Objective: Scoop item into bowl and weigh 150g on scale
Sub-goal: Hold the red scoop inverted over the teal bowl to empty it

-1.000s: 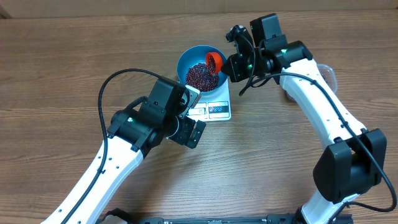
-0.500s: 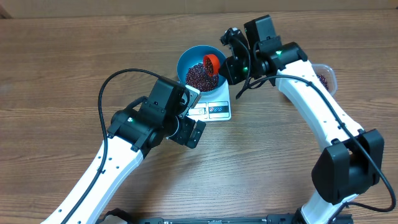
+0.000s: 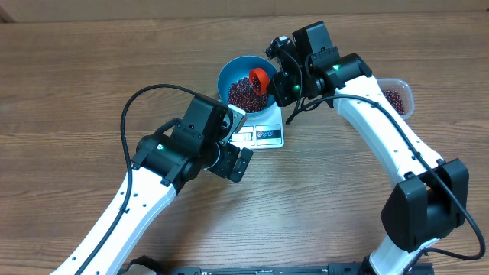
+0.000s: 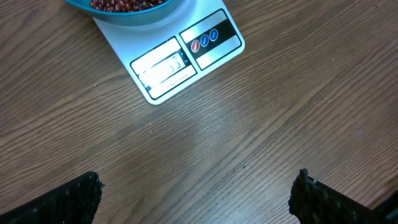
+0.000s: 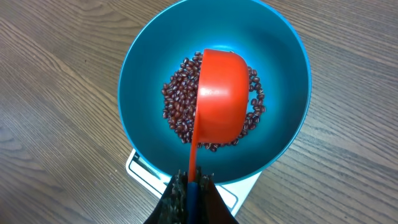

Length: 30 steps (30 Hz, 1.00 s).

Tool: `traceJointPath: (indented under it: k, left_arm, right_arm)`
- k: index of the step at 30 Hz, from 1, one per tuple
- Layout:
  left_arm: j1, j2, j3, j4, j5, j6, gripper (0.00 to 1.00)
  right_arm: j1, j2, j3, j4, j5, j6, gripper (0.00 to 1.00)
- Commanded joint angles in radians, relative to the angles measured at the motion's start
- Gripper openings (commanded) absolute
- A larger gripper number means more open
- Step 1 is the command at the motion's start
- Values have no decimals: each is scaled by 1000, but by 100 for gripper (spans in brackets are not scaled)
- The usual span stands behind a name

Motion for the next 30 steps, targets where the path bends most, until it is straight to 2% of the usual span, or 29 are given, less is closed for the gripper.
traceJointPath:
  k: [1, 5, 8, 12, 14, 17, 21, 30]
  left_arm:
    - [-5, -3, 3, 2, 17, 1, 100]
    - [-5, -3, 3, 2, 17, 0, 100]
    - [-5, -3, 3, 2, 17, 1, 100]
    - [-5, -3, 3, 2, 17, 0, 100]
    - [-5, -3, 3, 2, 17, 1, 100]
    - [-5, -3, 3, 2, 17, 1, 100]
    - [-5, -3, 3, 2, 17, 1, 100]
    - [-5, -3, 3, 2, 17, 1, 100]
  right_arm:
    - [-1, -38, 35, 2, 10, -12, 4]
    - [-1, -38, 35, -5, 7, -13, 4]
    - [11, -42, 35, -40, -28, -132, 4]
    - [20, -43, 35, -11, 98, -25, 4]
    - [20, -43, 35, -11, 83, -24, 4]
    - [25, -43, 35, -37, 21, -138, 4]
    - [23, -43, 35, 9, 108, 21, 4]
    - [24, -43, 35, 9, 100, 23, 3]
